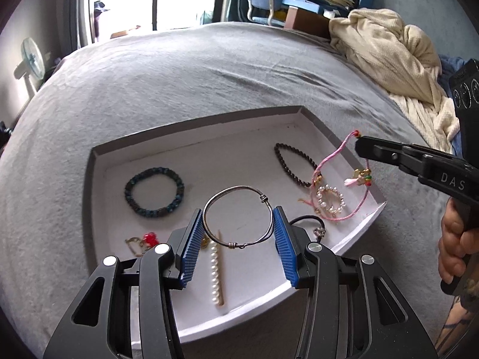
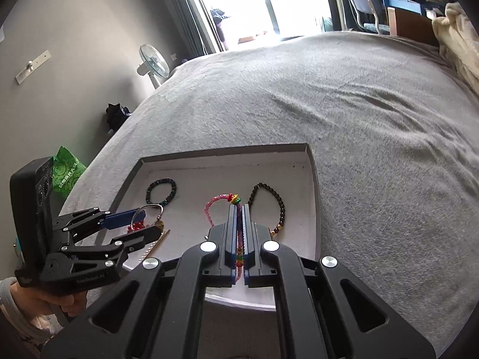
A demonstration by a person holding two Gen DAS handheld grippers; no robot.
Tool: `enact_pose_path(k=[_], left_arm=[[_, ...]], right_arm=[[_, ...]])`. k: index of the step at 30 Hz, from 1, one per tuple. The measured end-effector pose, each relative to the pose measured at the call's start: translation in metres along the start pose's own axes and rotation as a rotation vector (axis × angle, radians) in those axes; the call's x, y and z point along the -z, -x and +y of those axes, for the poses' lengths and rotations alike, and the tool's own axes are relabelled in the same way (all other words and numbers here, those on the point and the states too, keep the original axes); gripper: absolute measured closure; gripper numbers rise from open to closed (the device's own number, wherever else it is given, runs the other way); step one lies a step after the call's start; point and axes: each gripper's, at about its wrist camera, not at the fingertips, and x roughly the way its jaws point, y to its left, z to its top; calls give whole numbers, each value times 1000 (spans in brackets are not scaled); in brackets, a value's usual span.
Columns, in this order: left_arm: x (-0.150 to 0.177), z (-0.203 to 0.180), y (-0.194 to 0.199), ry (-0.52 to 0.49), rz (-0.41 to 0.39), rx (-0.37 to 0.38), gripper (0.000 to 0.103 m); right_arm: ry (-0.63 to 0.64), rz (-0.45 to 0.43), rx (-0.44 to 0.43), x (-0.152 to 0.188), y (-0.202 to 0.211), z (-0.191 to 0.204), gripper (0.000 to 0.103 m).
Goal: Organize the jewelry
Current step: 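Carry the bangle and pink bracelet over the tray and open both grippers, then move both grippers back to the black bead bracelet and silver bangle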
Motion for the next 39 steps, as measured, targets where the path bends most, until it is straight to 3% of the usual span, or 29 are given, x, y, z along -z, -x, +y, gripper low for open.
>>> enact_pose_path(k=[8,13,15,17,18,28,33,39], left_arm=[[2,-8,-23,-25,40,2,55],[5,-10,-32,-41,54,-10,55],[5,-10,-32,-44,54,-6,55],[6,-11,-32,-45,54,-10,48],[7,-12,-32,-49,55,-13,44],[9,-14,-13,-68,17,-21,35],[12,-18,3,-72,-9,-17,27],[25,-26,20,-91,-13,0,26]], right_arm=[[4,94,72,12,-25,-8,100],[4,109,100,16,-30,-16,98],[2,119,110,17,-31,-17,90],[2,115,106,16,-29,-17,61],[8,107,107,16,-27,-16,58],[11,65,104,9,-9,-18,53],[19,48,102,8,2,-18,43],[25,33,100,11,17,-23,41]])
